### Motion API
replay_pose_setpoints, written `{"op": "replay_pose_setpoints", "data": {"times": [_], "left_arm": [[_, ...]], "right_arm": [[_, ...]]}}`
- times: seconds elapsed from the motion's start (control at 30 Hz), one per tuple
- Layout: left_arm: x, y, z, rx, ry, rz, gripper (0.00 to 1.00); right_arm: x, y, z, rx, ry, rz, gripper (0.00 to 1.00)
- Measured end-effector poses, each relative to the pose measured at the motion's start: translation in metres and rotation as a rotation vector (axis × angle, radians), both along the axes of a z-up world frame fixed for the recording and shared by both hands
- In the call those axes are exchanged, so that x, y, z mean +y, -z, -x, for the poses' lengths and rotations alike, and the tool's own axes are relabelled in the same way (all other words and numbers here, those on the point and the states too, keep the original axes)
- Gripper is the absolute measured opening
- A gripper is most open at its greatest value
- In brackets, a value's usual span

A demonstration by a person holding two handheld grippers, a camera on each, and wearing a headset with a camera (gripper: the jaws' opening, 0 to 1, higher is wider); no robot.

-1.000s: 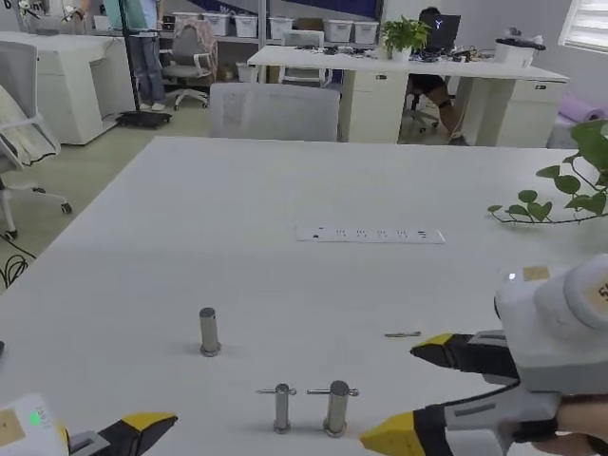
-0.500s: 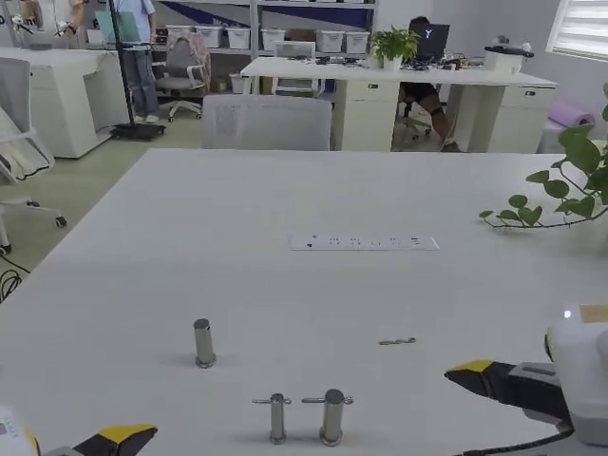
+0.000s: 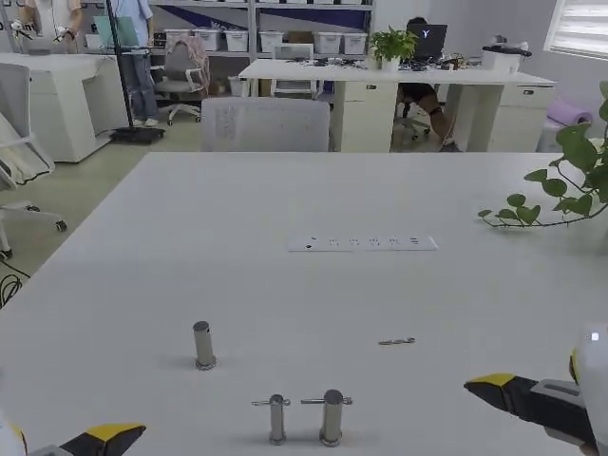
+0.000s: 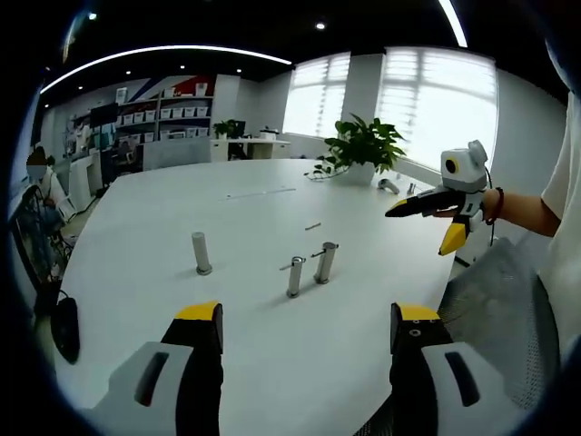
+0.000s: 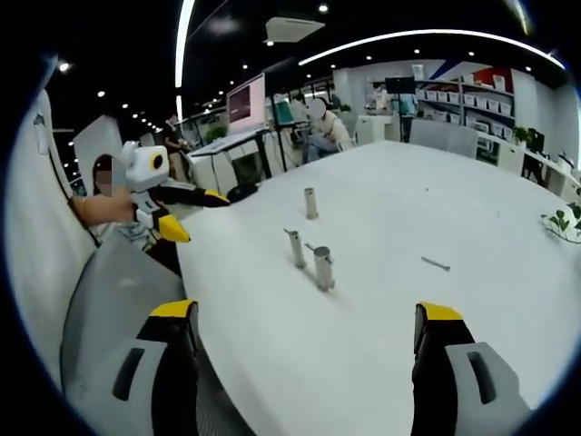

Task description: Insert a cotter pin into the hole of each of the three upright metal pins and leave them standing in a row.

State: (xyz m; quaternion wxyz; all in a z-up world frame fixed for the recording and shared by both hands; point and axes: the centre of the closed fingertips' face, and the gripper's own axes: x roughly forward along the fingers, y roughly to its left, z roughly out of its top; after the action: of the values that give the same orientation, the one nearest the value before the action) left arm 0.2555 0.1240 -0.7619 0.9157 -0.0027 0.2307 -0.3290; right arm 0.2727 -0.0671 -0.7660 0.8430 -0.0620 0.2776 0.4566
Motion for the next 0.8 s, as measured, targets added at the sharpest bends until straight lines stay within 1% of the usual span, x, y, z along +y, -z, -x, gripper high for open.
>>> {"op": "replay_pose_setpoints", "data": {"times": [0.1, 0.17, 0.23, 0.4, 0.53, 0.63, 0.67, 0.7, 0.73, 0.8], "left_arm": [[0.004, -0.003, -0.006, -0.008, -0.011, 0.008, 0.74], [0.007, -0.007, -0.011, -0.022, -0.025, 0.017, 0.73], [0.01, -0.009, -0.015, -0.025, -0.03, 0.019, 0.72], [0.019, -0.015, -0.034, -0.041, -0.047, 0.001, 0.7], [0.025, -0.019, -0.05, -0.06, -0.063, -0.015, 0.68], [0.029, -0.021, -0.062, -0.061, -0.081, -0.007, 0.66], [0.03, -0.022, -0.068, -0.068, -0.083, -0.009, 0.66], [0.031, -0.022, -0.069, -0.07, -0.083, -0.011, 0.65], [0.036, -0.024, -0.077, -0.08, -0.102, -0.024, 0.64], [0.04, -0.028, -0.085, -0.091, -0.115, -0.011, 0.63]], "right_arm": [[-0.001, 0.001, 0.002, -0.002, -0.001, 0.006, 1.0], [-0.001, 0.001, 0.003, 0.005, 0.006, -0.006, 1.0], [-0.002, 0.0, 0.004, 0.003, 0.007, -0.01, 1.0], [-0.004, 0.003, 0.005, -0.004, 0.012, 0.003, 1.0], [-0.003, 0.003, 0.005, -0.002, 0.018, -0.004, 1.0], [-0.004, 0.002, 0.004, -0.007, 0.023, -0.008, 0.99], [-0.004, 0.002, 0.003, -0.007, 0.026, -0.014, 0.99], [-0.004, 0.002, 0.003, -0.007, 0.027, -0.015, 0.99], [-0.005, 0.002, 0.003, -0.004, 0.031, -0.016, 0.99], [-0.005, 0.002, 0.002, -0.006, 0.029, -0.016, 0.98]]}}
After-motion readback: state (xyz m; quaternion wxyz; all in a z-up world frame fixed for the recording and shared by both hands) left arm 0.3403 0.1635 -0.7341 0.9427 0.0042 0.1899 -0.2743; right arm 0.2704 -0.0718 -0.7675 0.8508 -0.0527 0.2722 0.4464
